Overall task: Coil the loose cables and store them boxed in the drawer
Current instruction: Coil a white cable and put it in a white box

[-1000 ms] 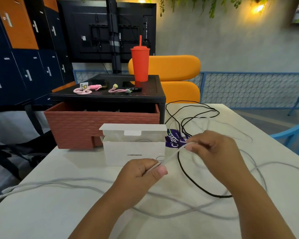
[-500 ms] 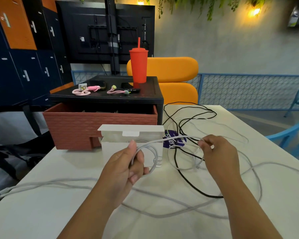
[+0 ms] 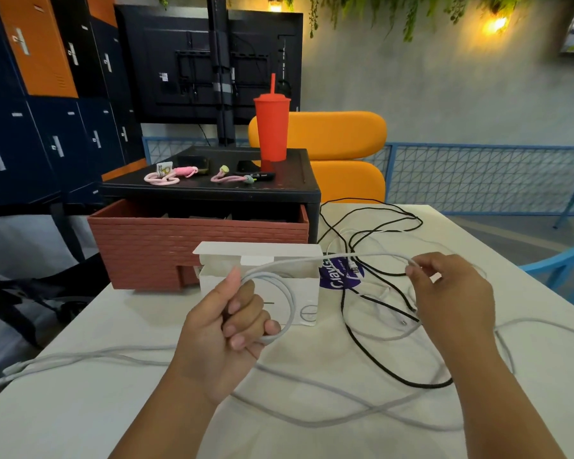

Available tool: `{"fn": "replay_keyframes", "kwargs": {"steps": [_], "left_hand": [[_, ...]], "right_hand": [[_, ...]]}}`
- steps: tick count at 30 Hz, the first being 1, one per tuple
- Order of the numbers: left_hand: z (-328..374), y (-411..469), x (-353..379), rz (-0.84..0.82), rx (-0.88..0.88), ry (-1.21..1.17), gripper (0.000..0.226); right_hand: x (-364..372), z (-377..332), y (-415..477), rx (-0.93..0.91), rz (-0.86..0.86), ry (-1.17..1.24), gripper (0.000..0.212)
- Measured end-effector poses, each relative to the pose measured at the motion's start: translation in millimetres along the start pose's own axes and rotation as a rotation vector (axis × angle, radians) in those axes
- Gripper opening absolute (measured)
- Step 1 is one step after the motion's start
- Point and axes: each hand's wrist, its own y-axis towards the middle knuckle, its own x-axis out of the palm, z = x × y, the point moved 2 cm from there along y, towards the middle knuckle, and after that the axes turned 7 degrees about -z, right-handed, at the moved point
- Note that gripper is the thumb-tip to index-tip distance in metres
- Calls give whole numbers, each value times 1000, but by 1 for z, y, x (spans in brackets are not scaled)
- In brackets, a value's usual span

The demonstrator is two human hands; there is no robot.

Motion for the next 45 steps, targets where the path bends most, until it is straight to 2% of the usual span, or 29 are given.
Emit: {"fn": "replay_keyframes", "kwargs": {"steps": [5,8,11,13,16,21,25,28,31,33,35,37,39,42,44,45], "left_hand": [[5,2,-3,55,39,-41,50],[6,2,-5,60,41,-63,51],[6,3,-6,51,37,-76,51],[6,3,-6,49,38,-80,48],[7,2,-7,46,48,-101,41],[6,2,-8,50,42,-108,39],[4,3,-9,34,21,-109,41],[4,4,-9,20,12,-104,43],[3,3,-9,4,6,-97,42],[3,3,-8,8,10,-99,41],[3,4,-9,25,19,-108,40],[3,4,-10,42,27,-115,40],[3,5,-10,52,32,-112,39],[4,4,-9,57,36,-111,32],[5,4,-7,67,34,-116,27],[5,4,-7,73,33,-115,26]], "right_hand": [[0,15,2,195,-175,-217,20],[-1,13,2,191,-165,-160,29],[-8,6,1,96,-6,35,30],[-12,3,1,30,125,172,23],[-15,0,-1,-84,290,273,20],[-26,-2,-6,-277,546,332,24],[-31,-5,-9,-425,638,181,24],[-22,-11,-9,-428,580,-14,22],[-10,-18,-13,-453,503,-116,17],[-7,-21,-14,-400,402,-171,12],[-7,-21,-13,-251,205,-283,9],[-4,-18,-11,-52,-77,-584,15],[-2,-15,-13,28,-309,-758,20],[2,-9,-17,79,-521,-721,16],[5,-8,-20,107,-581,-669,11],[7,-9,-20,101,-565,-660,16]]}}
